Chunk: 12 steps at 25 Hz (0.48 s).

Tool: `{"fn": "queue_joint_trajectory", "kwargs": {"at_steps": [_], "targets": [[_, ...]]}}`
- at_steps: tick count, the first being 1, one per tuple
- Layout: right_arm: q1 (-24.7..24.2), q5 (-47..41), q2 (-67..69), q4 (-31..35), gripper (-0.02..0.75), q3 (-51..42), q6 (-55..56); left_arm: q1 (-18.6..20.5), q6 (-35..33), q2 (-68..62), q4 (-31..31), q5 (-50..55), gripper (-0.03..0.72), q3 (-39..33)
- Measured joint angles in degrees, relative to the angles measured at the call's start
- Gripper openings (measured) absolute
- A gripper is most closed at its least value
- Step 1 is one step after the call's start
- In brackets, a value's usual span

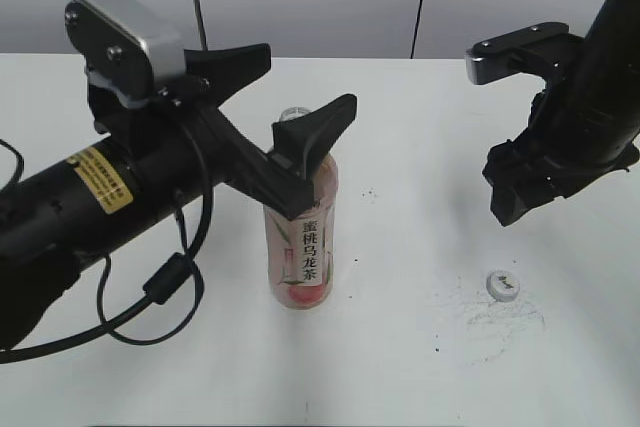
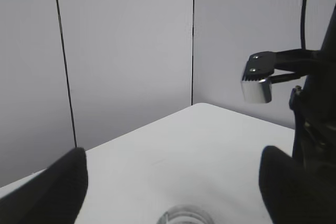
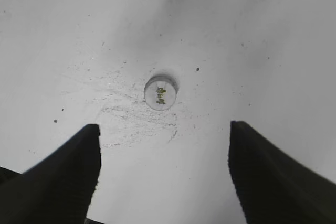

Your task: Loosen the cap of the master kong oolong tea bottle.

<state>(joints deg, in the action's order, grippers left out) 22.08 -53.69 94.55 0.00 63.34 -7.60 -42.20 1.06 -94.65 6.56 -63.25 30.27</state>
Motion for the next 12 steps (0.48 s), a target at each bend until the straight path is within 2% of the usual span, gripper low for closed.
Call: {"fn": "queue_joint_trajectory", "kwargs": {"at_steps": [6,12], "targets": [[0.0,-0.75,0.0,-0.57,0.568,0.0,0.0,0.0,0.0,6.76,0.17,7.55,0.592,0.0],[0.0,-0.99,0.0,-0.94,0.568,0.0,0.0,0.0,0.0,15.67,1.38,21.17,0.592,0.0]]}}
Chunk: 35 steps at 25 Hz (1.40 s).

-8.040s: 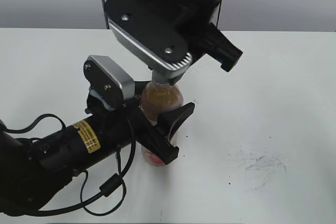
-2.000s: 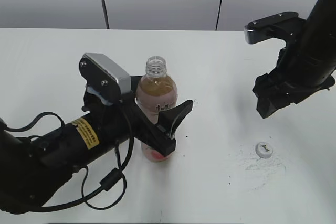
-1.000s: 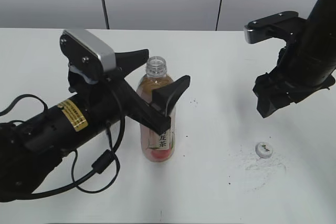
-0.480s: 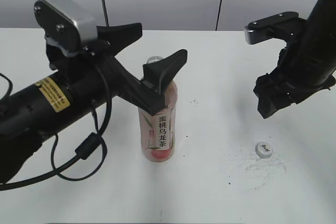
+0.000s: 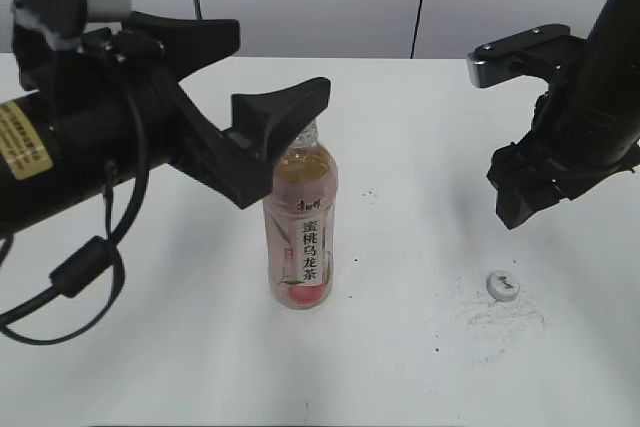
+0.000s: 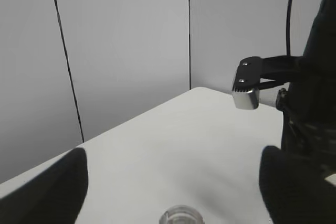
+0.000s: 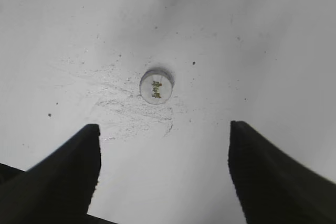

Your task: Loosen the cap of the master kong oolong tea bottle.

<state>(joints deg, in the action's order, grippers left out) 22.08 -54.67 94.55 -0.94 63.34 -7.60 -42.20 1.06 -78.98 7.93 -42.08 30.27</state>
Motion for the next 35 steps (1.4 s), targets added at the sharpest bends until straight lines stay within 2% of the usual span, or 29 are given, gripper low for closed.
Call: {"fn": "queue_joint_trajectory", "kwargs": {"at_steps": [5,12,23,28,35], "targets": [[0.0,-0.72,0.0,-0.07,0.568,0.0,0.0,0.0,0.0,8.97,0.19,14.07,0.591,-0.05],[0.0,-7.2,-1.78,-1.66,0.568,0.0,0.0,0.0,-0.01,25.06,-0.05,42.08,0.589,-0.05],[0.0,-14.22,-20.41,-2.14,0.568,0.0,0.0,0.0,-0.01,54.32,-5.84,79.96,0.589,-0.05],[0.0,-14.93,-29.89,-1.62,0.568,0.0,0.33,0.0,-0.01,59.39,-6.44,91.29,0.589,2.44],[0.0,-15.07,-41.47,0.94,0.568,-2.64,0.84,0.0,-0.01,59.76,-6.49,109.43,0.587,5.64]]}}
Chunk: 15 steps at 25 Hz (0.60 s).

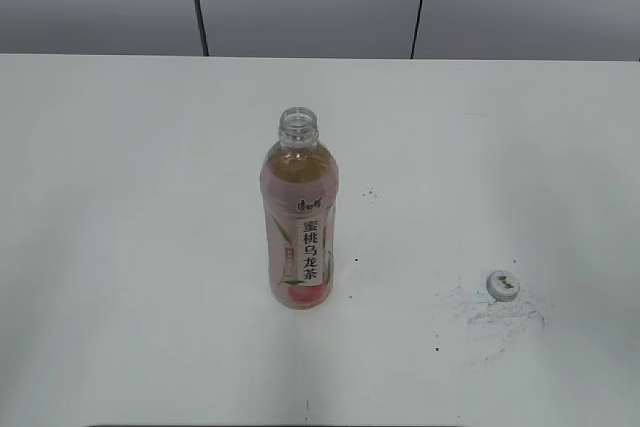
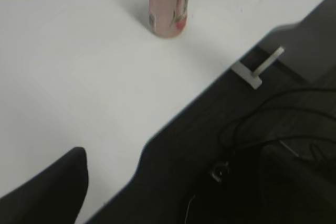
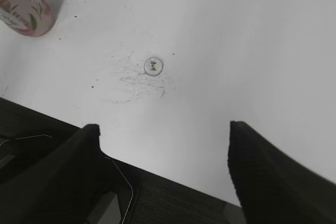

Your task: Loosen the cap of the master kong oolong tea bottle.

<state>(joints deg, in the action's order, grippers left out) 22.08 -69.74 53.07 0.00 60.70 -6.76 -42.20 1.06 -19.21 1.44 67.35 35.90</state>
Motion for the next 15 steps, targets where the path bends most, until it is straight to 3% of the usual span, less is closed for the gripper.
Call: {"fn": "queue_joint_trajectory", "kwargs": {"at_steps": [4,15], "targets": [[0.0,-0.07,-9.69,0.41,0.568,-8.34,0.0,0.0,0.0,0.0,0.06,1.8,0.573,0.0],[0.0,0.17,-38.45,1.09,0.568,-25.47,0.04,0.0,0.0,0.0,0.12,-8.46,0.563,-3.15]]}}
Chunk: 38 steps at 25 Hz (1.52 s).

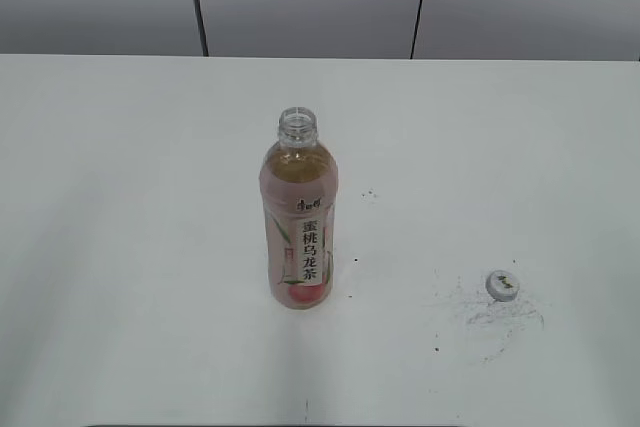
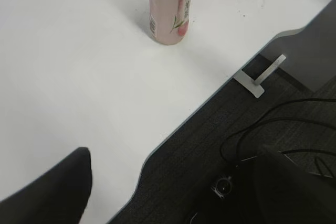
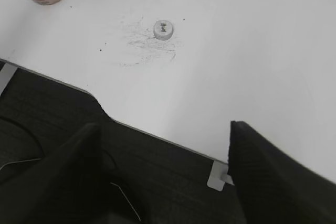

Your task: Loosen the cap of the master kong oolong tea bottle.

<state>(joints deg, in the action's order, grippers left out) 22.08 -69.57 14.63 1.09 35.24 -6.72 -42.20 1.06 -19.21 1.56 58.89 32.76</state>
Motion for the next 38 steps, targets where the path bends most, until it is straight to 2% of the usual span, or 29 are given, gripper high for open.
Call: {"fn": "queue_joint_trajectory", "kwargs": {"at_steps": [6,11,22,24,26,28,35,38], "targets": [[0.0,2.72,-7.58,0.12,0.568,-4.28,0.15,0.0,0.0,0.0,-1.56,-0.62,0.563,0.0],[0.0,5.87,-7.84,0.18,0.568,-5.79,0.2,0.0,0.0,0.0,-2.29,-0.63,0.563,0.0],[0.0,6.27,-7.84,0.07,0.568,-5.79,0.2,0.0,0.0,0.11,-2.45,-0.69,0.563,0.0],[0.0,6.27,-7.84,0.07,0.568,-5.79,0.2,1.38,-0.05,0.16,-2.51,-0.69,0.563,0.0],[-0.5,6.28,-7.96,0.01,0.568,-5.79,0.2,5.76,-0.05,0.66,-2.58,-0.69,0.563,-0.05],[-2.65,6.28,-8.01,0.01,0.568,-5.79,0.2,12.96,-0.05,1.67,-2.52,-0.76,0.563,-0.04],[-16.79,6.39,-11.66,-0.09,0.568,-5.83,0.2,37.62,-0.05,12.41,-2.23,-0.81,0.563,-0.04],[-19.58,6.45,-14.72,-0.09,0.568,-5.83,0.25,43.36,-0.05,16.37,-2.23,-0.81,0.563,-0.04]]}}
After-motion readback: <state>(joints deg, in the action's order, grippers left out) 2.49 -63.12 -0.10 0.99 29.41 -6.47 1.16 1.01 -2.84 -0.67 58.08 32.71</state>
